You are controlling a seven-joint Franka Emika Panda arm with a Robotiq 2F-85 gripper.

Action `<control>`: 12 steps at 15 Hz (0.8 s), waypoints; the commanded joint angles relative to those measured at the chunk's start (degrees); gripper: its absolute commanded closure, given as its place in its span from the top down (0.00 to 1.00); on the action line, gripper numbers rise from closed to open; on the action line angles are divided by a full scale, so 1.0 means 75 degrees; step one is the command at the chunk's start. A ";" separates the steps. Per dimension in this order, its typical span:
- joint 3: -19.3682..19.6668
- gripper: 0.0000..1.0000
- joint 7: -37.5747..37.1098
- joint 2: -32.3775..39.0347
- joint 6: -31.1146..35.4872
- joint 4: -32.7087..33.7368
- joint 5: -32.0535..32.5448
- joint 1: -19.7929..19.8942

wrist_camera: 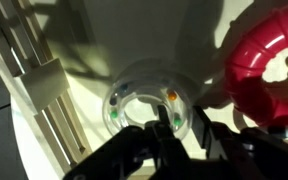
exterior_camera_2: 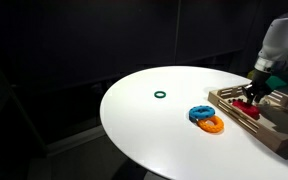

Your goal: Put the clear ring on top of the blue ring.

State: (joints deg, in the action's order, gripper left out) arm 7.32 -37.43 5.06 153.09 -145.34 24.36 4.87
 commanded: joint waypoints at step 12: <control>-0.0305 0.08 0.0316 -0.0964 -0.0603 0.0417 -0.0900 -0.0236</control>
State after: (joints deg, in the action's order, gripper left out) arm 6.53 -37.19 0.52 151.85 -143.38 21.97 3.72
